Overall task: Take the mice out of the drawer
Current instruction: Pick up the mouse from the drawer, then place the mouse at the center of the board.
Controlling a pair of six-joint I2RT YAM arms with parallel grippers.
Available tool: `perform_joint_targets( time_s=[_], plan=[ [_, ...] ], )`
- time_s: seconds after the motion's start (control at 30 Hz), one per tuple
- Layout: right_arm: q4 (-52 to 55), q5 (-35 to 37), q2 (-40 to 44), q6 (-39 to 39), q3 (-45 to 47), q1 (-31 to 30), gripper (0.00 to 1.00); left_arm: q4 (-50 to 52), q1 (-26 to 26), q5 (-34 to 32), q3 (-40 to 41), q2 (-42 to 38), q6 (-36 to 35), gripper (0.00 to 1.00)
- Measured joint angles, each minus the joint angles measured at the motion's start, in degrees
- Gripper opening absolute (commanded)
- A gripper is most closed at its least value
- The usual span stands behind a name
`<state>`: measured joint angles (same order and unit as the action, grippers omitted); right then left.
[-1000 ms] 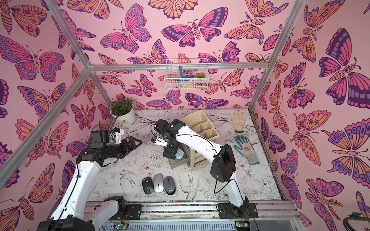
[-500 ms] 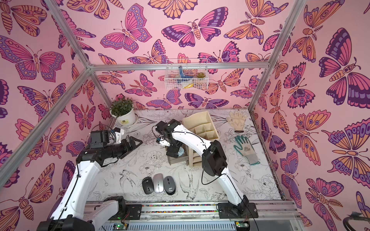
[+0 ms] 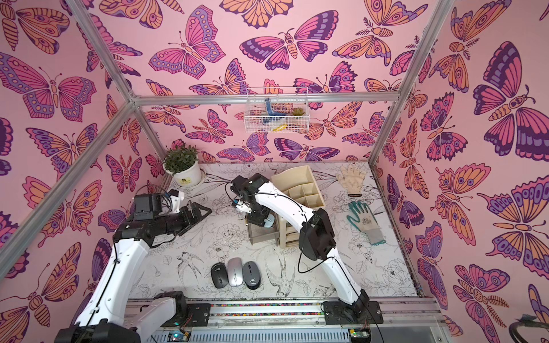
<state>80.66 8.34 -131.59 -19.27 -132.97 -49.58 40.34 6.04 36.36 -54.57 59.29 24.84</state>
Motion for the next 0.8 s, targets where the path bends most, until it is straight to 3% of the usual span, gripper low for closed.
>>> perform_joint_targets(
  time_s=[0.27, 0.47, 0.8],
  plan=[
    [-2.9, -0.1, 10.0, 2.9, -0.1, -2.1, 0.56, 0.0, 0.0, 0.2, 0.2, 0.0, 0.0, 1.0],
    [-6.5, 1.3, 23.8, 9.6, 12.1, -8.3, 0.56, -0.3, 0.0, 0.5, 0.2, 0.4, 0.0, 1.0],
    [-21.6, -5.4, 42.0, 34.9, 58.8, -15.1, 0.56, -1.4, -0.7, 0.8, 0.3, 1.8, 0.1, 1.0]
  ],
)
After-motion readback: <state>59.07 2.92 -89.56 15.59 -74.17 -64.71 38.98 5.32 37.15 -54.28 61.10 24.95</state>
